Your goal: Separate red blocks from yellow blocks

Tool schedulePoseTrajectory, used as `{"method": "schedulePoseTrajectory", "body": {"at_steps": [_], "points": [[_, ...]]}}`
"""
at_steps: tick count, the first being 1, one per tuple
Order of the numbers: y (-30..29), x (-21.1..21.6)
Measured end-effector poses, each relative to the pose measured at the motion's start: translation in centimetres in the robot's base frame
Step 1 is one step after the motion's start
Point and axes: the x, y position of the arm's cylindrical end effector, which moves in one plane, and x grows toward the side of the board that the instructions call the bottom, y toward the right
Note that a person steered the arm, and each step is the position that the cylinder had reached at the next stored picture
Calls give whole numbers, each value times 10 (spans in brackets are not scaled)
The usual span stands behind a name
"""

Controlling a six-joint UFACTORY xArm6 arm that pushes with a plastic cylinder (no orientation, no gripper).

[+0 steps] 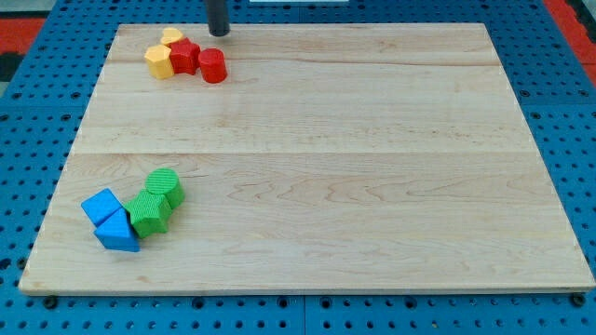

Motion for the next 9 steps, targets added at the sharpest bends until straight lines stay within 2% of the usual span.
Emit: {"method": "schedulePoseTrajectory", "body": {"at_steps": [4,5,8,9], "points": [[-43,17],[-39,23],[-15,101],[24,110]]}}
